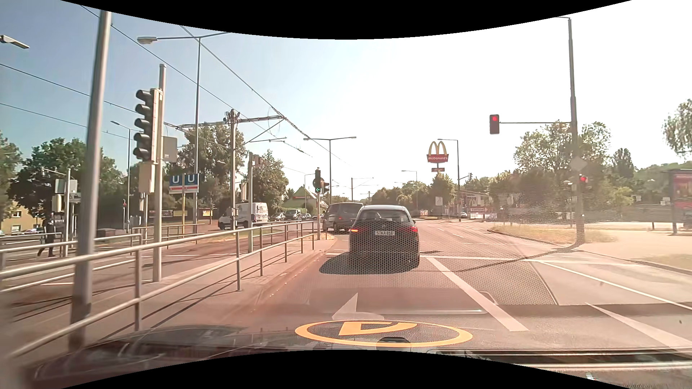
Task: Follow the waypoints while adhering to traffic rules and regulations
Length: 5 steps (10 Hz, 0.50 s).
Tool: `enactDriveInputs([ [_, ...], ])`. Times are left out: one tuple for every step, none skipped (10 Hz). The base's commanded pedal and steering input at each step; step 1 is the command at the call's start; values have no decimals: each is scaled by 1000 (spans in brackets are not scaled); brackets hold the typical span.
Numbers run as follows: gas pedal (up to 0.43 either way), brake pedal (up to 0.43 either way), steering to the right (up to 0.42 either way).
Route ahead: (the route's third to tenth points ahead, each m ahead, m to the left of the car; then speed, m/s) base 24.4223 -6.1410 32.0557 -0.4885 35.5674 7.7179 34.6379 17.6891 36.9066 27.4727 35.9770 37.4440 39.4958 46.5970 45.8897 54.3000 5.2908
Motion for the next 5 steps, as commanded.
enactDriveInputs([
  [197,0,-2],
  [197,0,-2],
  [189,0,-1],
  [189,0,0],
  [189,0,0],
])
